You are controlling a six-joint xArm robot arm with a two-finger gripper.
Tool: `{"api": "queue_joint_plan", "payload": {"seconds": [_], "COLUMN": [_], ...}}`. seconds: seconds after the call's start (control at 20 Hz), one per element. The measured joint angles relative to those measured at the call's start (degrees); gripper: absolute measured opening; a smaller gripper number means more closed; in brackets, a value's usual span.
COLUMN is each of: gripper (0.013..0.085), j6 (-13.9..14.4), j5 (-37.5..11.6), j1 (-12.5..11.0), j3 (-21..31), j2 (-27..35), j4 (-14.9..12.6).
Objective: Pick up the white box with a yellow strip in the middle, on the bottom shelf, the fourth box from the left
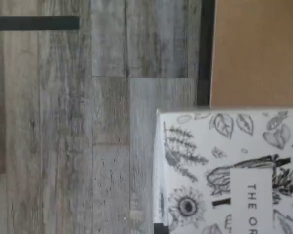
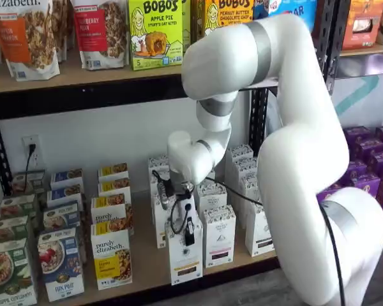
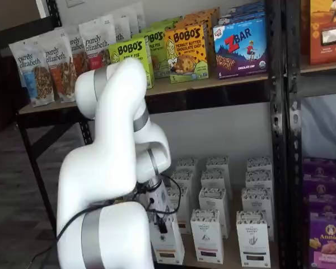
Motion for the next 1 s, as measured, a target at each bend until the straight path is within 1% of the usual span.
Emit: {"api": "queue_joint_plan", "payload": {"seconds": [0.05,0.25,0.45,0.6,0.8,1.0], "gripper": [0.0450,0.0450,0.0450,0.0450,0.0450,0.0450], "j6": [0.55,0.94,0.77,-0.05,0.93,0.62], "j5": [-0.16,0.24,1.06,1.30,1.90,3.48], "j1": [0.10,0.35,0.57,0.68,0.69,0.68], "j3": [0.93,3.96,7.54,10.19,13.28,16.76], "j2": [-0.86,-4.00,-8.00,-11.13,-15.29,-21.03], "j4": [-0.49,-0.66,-0.28,0.71,-0.51,-0.51]}}
